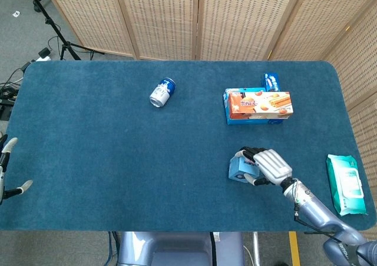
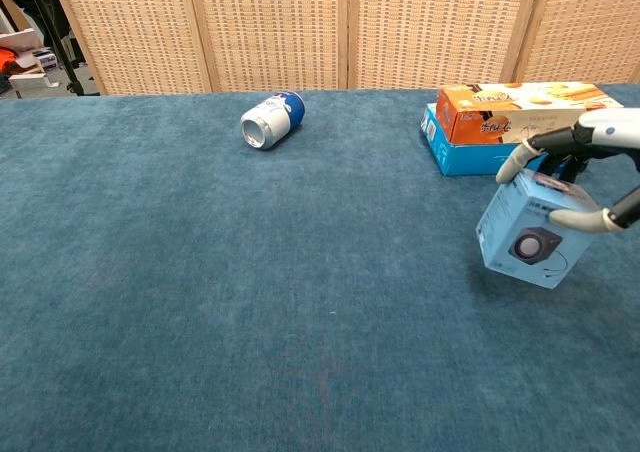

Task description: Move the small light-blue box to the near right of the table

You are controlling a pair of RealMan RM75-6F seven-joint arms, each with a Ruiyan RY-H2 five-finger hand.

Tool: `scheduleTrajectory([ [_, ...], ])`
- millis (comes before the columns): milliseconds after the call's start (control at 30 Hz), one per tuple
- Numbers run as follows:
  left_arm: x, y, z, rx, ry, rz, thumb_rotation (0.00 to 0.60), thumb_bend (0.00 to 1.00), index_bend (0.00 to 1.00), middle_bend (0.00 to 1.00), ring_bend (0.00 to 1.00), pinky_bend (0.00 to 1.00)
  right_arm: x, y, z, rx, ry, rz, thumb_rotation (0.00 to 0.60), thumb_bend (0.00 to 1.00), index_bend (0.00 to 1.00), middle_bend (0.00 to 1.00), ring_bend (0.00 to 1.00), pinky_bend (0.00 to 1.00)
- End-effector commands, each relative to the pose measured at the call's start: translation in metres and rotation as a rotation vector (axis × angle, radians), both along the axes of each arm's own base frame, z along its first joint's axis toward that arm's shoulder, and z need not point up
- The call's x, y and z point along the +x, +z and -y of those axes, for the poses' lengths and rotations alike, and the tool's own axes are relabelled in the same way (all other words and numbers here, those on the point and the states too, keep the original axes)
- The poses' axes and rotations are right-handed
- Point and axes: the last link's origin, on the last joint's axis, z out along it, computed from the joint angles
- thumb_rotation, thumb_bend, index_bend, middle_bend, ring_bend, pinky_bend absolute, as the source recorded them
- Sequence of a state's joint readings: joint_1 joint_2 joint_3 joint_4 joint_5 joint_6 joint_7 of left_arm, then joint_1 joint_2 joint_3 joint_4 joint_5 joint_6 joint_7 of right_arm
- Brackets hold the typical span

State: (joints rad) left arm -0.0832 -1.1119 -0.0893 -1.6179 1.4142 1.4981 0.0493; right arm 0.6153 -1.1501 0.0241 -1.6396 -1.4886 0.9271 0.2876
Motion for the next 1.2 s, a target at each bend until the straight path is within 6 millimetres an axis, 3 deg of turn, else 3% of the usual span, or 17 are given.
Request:
scheduleTrajectory([
  [33, 0.0, 0.0, 0.0, 0.0, 0.0, 0.0, 0.6, 0.0, 0.0, 0.0, 0.0, 0.0, 0.017, 0.02, 0.002, 0.211, -0.199, 0.081, 0.6, 0.77, 0.42, 0.52, 0.46, 0.36],
  [133, 0.0, 0.0, 0.0, -0.002, 0.0, 0.0, 0.6, 0.0, 0.0, 0.0, 0.0, 0.0, 0.015, 0.02, 0.005, 0.293, -0.254, 0.032, 0.6, 0.78, 0.42, 0.52, 0.46, 0.36],
  [333, 0.0, -0.001, 0.001, -0.005, 0.001, 0.001, 0.6, 0.0, 0.0, 0.0, 0.0, 0.0, -0.002, 0.003, 0.008, 0.394, -0.3, -0.103, 0.6, 0.77, 0.42, 0.5, 0.44, 0.36],
  [400, 0.001, -0.001, 0.001, -0.008, -0.004, 0.002, 0.6, 0.0, 0.0, 0.0, 0.0, 0.0, -0.004, 0.0, 0.009, 0.402, -0.297, -0.127, 0.6, 0.62, 0.33, 0.33, 0.28, 0.32],
  [467, 0.002, 0.0, 0.003, -0.004, -0.015, 0.002, 0.6, 0.0, 0.0, 0.0, 0.0, 0.0, -0.005, 0.002, 0.013, 0.362, -0.249, -0.135, 0.6, 0.2, 0.09, 0.06, 0.05, 0.16],
  [533, 0.002, 0.0, 0.003, -0.004, -0.017, 0.003, 0.6, 0.0, 0.0, 0.0, 0.0, 0.0, -0.003, 0.008, 0.018, 0.271, -0.191, -0.095, 0.6, 0.01, 0.0, 0.0, 0.0, 0.05],
  [667, 0.002, -0.001, 0.003, -0.008, -0.018, 0.001, 0.6, 0.0, 0.0, 0.0, 0.0, 0.0, 0.004, 0.02, 0.017, 0.095, -0.091, -0.031, 0.6, 0.0, 0.0, 0.0, 0.0, 0.02],
  [933, 0.003, -0.002, 0.004, -0.009, -0.022, 0.0, 0.6, 0.0, 0.0, 0.0, 0.0, 0.0, 0.013, 0.035, 0.005, -0.005, -0.041, -0.015, 0.6, 0.0, 0.0, 0.0, 0.0, 0.01],
  [1033, 0.003, -0.002, 0.004, -0.008, -0.021, 0.0, 0.6, 0.0, 0.0, 0.0, 0.0, 0.0, 0.007, 0.031, -0.012, -0.023, -0.013, -0.069, 0.6, 0.0, 0.0, 0.0, 0.0, 0.0],
  [1200, 0.003, -0.003, 0.003, -0.013, -0.019, -0.004, 0.6, 0.0, 0.0, 0.0, 0.0, 0.0, 0.002, 0.018, -0.025, -0.02, 0.008, -0.136, 0.6, 0.0, 0.0, 0.0, 0.0, 0.0],
])
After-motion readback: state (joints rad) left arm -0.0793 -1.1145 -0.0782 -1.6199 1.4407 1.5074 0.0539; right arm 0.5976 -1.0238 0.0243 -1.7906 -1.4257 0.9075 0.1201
